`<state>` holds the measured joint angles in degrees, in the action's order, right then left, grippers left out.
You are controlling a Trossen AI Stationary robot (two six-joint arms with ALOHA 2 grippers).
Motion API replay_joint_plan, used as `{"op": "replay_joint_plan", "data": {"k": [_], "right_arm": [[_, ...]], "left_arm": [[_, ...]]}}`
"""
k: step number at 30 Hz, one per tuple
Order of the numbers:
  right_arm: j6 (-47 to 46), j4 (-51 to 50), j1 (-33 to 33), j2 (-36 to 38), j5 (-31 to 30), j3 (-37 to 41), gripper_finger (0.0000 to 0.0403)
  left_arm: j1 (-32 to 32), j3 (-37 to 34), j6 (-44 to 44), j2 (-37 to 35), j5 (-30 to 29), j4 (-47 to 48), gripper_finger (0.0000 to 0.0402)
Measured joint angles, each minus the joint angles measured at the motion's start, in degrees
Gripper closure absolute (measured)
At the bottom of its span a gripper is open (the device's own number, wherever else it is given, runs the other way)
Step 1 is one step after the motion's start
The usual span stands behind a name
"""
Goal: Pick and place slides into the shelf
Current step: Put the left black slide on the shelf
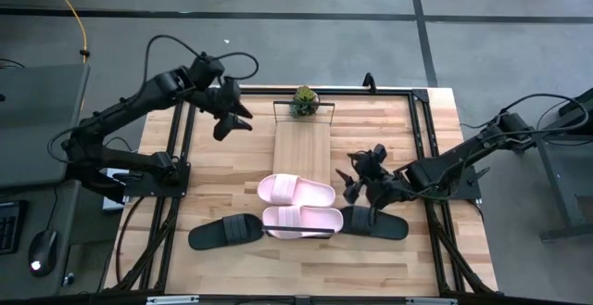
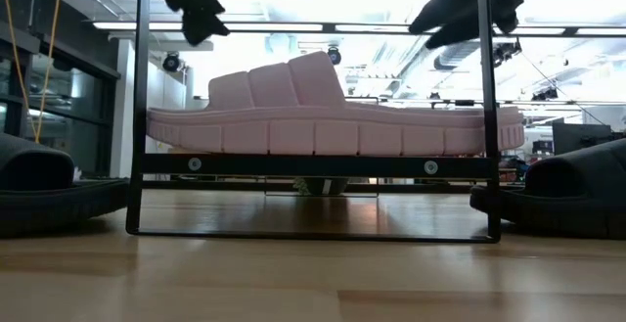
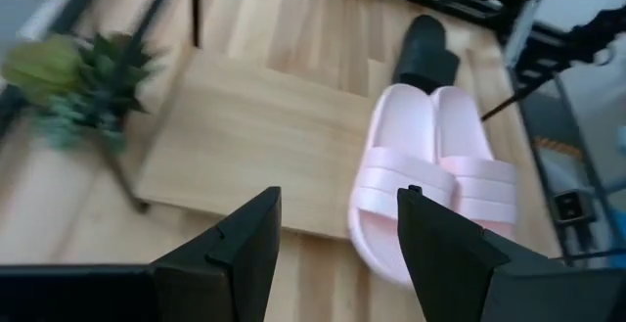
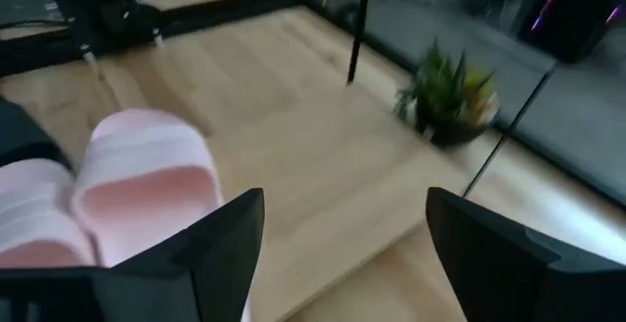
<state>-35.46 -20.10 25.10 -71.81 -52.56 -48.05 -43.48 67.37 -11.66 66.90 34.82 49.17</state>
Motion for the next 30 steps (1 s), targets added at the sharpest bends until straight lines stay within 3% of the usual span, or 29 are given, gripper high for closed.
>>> {"op": "replay_joint_plan", "data": {"k": [6,11,14,19,25,30], "right_arm": [[12.05,9.21,-0.16,0.00,-3.96,0.02,0.0127],[22.43,18.15,-1.10,-0.02,-3.55,0.02,0.0127],[25.36,22.37,-2.10,-0.02,-3.12,0.02,0.0127],[26.44,24.44,-3.33,-0.02,0.71,0.02,0.0127],[27.02,24.46,-3.50,0.00,7.02,0.02,0.0128],[28.45,24.69,-3.48,0.00,9.42,0.02,0.0127]], "left_arm": [[1.88,-5.51,2.93,-0.03,6.31,-4.31,0.0214],[9.59,-6.82,3.60,-1.82,6.61,-8.01,0.0214],[17.18,-6.82,4.37,-3.05,2.66,-9.75,0.0214],[31.15,-6.82,2.57,-6.79,-9.95,-11.28,0.0214],[48.61,-6.82,1.92,-9.89,-35.32,-11.29,0.0214],[61.31,-6.82,6.96,-9.69,-55.13,-7.30,0.0214]]}}
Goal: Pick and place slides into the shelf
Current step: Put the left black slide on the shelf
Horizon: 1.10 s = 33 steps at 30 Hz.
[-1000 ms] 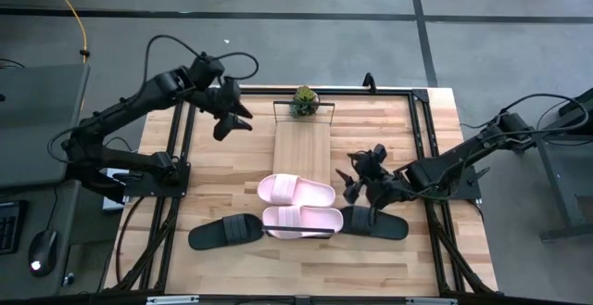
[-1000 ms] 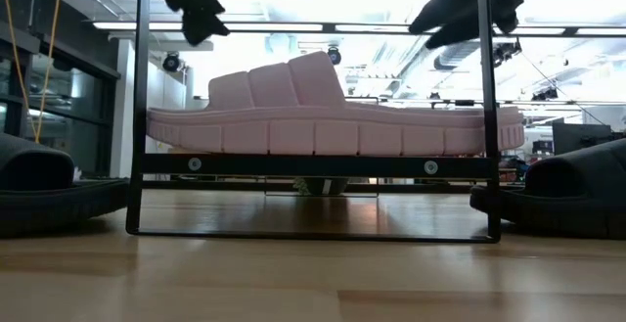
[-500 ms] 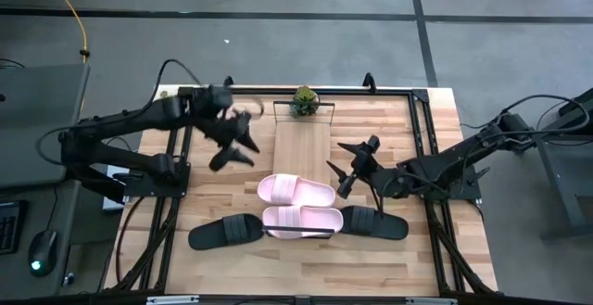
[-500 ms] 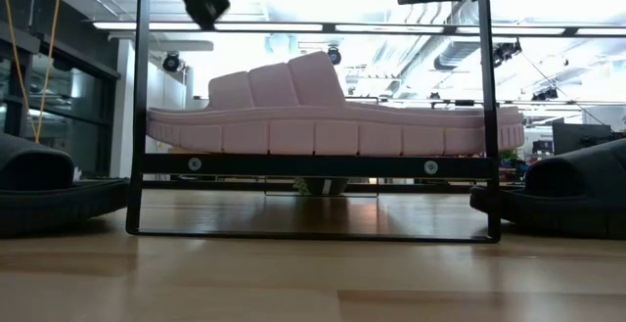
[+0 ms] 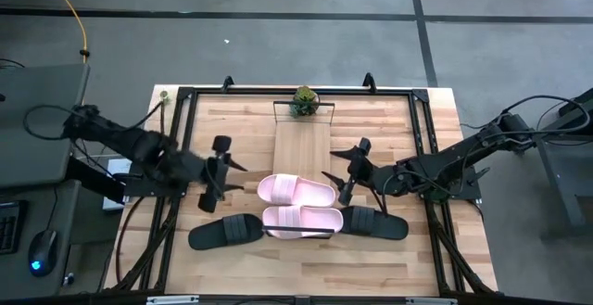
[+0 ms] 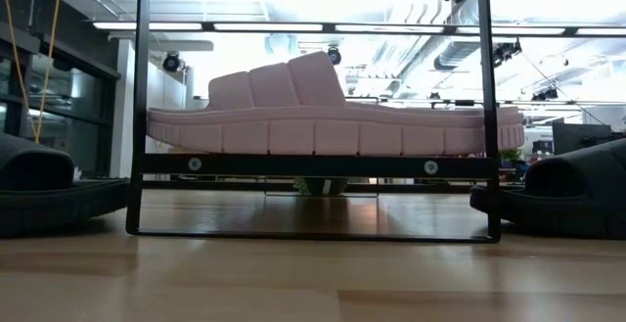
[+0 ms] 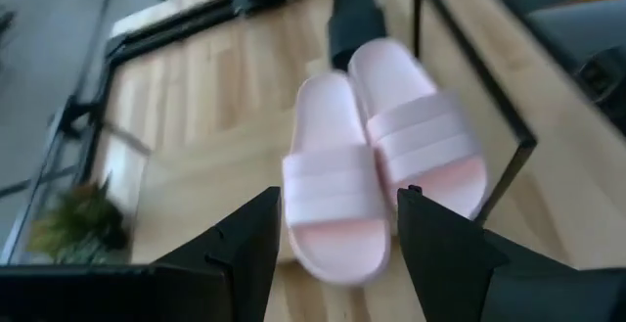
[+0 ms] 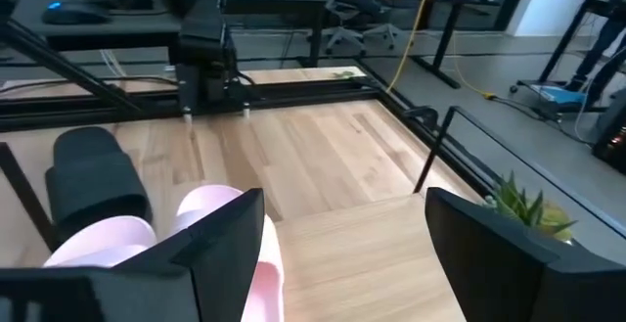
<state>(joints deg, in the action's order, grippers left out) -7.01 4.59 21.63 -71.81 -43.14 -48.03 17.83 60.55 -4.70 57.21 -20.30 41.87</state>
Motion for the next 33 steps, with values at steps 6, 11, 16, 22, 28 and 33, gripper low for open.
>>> {"op": "replay_joint_plan", "data": {"k": [6,11,16,22,28,33], "right_arm": [[-0.03,1.17,0.00,0.02,0.60,0.00,0.0127],[-0.46,0.93,0.15,0.02,3.43,0.00,0.0128],[-0.46,1.02,-0.17,0.02,3.79,0.00,0.0128],[-2.13,0.76,-0.22,0.02,4.53,0.00,0.0127],[-6.22,0.17,-0.22,0.02,8.06,0.00,0.0128],[-8.34,-2.05,-0.22,0.00,9.43,0.00,0.0128]], "left_arm": [[12.29,-0.03,11.06,1.93,-13.45,7.42,0.0214],[21.48,-2.39,17.51,5.17,-20.80,8.63,0.0214],[26.71,-4.73,15.58,8.77,-25.52,7.89,0.0214],[28.52,-4.85,19.63,11.29,-24.28,7.34,0.0214],[28.32,-4.85,24.72,14.66,-21.75,7.64,0.0214],[28.37,-4.85,26.23,18.67,-19.71,7.78,0.0214]]}}
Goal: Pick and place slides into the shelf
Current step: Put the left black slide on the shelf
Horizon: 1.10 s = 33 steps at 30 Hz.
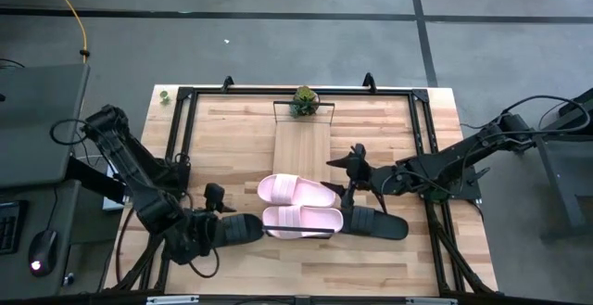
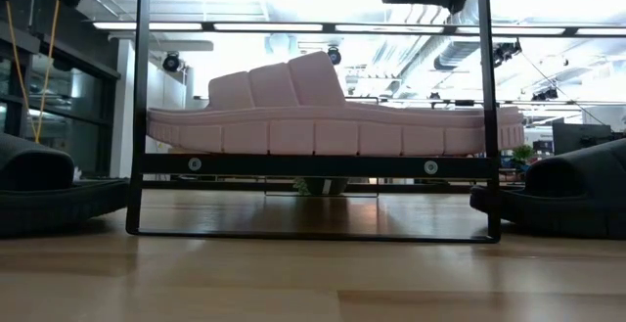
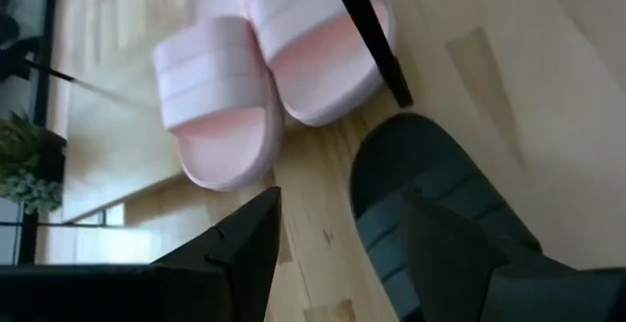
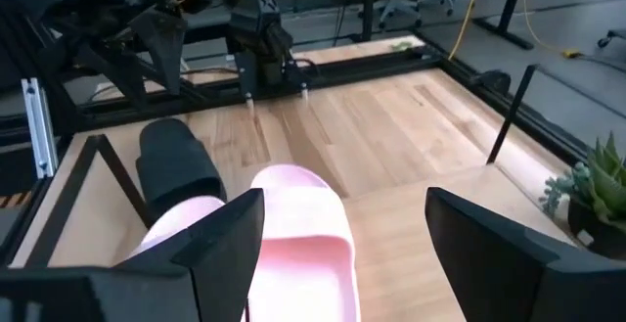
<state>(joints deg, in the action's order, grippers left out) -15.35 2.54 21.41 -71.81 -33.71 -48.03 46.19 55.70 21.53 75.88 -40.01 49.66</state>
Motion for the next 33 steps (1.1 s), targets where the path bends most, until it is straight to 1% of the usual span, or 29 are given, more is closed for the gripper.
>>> {"op": "replay_joint_plan", "data": {"k": [3,6,10,17,25,27,33], "right_arm": [[-1.22,-1.54,0.00,0.00,-0.04,0.00,0.0128],[-1.27,-1.80,0.00,0.00,-0.04,0.00,0.0128],[-1.26,-1.94,0.00,0.00,-0.04,0.00,0.0128],[-1.23,-1.94,0.00,0.00,-0.04,0.00,0.0128],[-1.21,-1.95,0.01,0.00,0.20,0.00,0.0127],[-1.27,-1.96,0.00,0.00,0.20,0.00,0.0128],[-1.31,-2.07,0.02,0.00,0.17,0.00,0.0128]], "left_arm": [[-0.04,0.00,0.01,2.74,1.08,-0.05,0.0219],[-0.04,0.00,1.08,4.98,3.91,-0.05,0.0232],[-0.04,0.00,4.08,6.88,9.33,-0.01,0.0255],[0.25,0.00,11.43,6.97,18.39,-0.05,0.0284],[2.22,0.00,14.24,6.97,19.65,-0.04,0.0280],[2.64,0.00,17.77,6.97,20.00,-0.07,0.0280],[2.58,0.02,28.73,6.97,23.77,-0.11,0.0276]]}}
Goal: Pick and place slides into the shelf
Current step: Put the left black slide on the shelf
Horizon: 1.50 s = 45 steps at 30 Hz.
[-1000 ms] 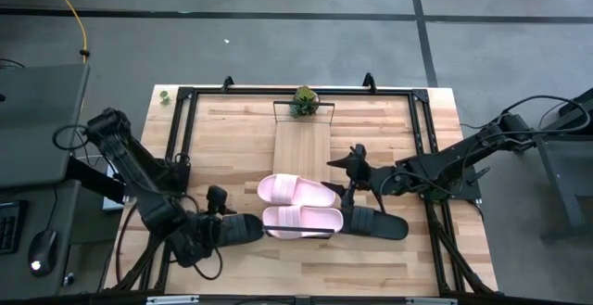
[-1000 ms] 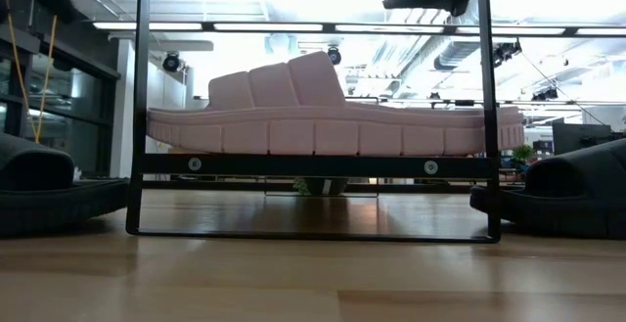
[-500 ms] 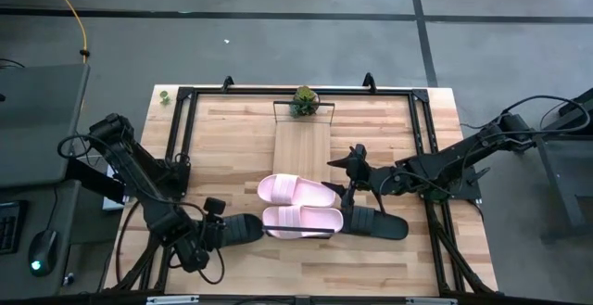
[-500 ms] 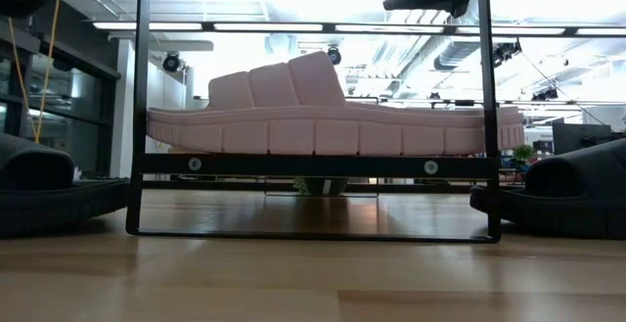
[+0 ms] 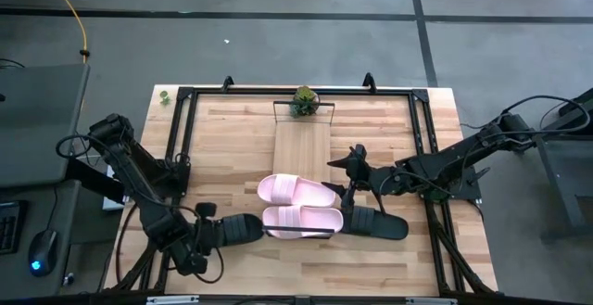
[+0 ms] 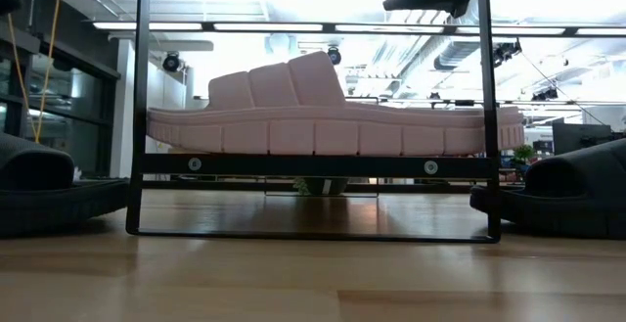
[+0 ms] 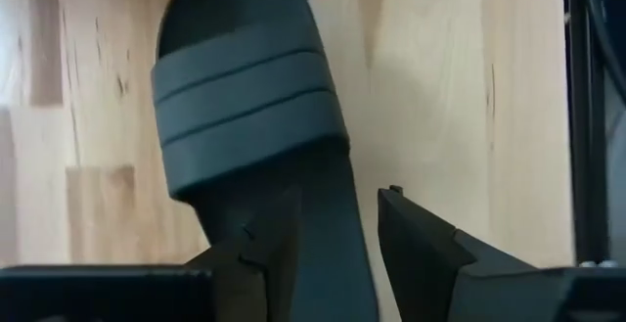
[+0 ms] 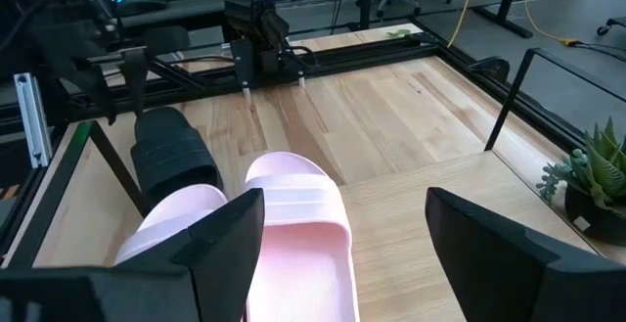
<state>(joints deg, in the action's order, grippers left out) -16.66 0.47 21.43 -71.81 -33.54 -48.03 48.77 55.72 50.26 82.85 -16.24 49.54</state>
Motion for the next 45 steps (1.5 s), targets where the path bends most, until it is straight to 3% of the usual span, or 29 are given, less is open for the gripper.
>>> {"op": "replay_joint_plan", "data": {"k": [6,16,26,33,45], "right_arm": [[-2.46,-0.03,0.00,0.00,0.00,0.00,0.0128],[-6.09,-0.63,0.00,-0.02,1.19,0.00,0.0128],[-7.96,-0.24,0.00,-0.02,2.34,0.00,0.0128],[-8.62,-0.22,-0.02,-0.02,3.72,0.00,0.0128],[-9.45,1.25,-0.02,-0.02,5.01,0.00,0.0128]], "left_arm": [[0.00,0.00,10.55,-0.02,-0.93,-0.16,0.0267],[0.02,0.00,30.67,-0.02,5.46,-0.38,0.0233],[-0.04,0.02,42.71,-0.02,-6.96,-2.17,0.0167],[0.00,0.02,47.52,2.68,-7.79,-3.06,0.0138],[0.00,-0.17,50.51,5.25,-8.88,-6.46,0.0135]]}}
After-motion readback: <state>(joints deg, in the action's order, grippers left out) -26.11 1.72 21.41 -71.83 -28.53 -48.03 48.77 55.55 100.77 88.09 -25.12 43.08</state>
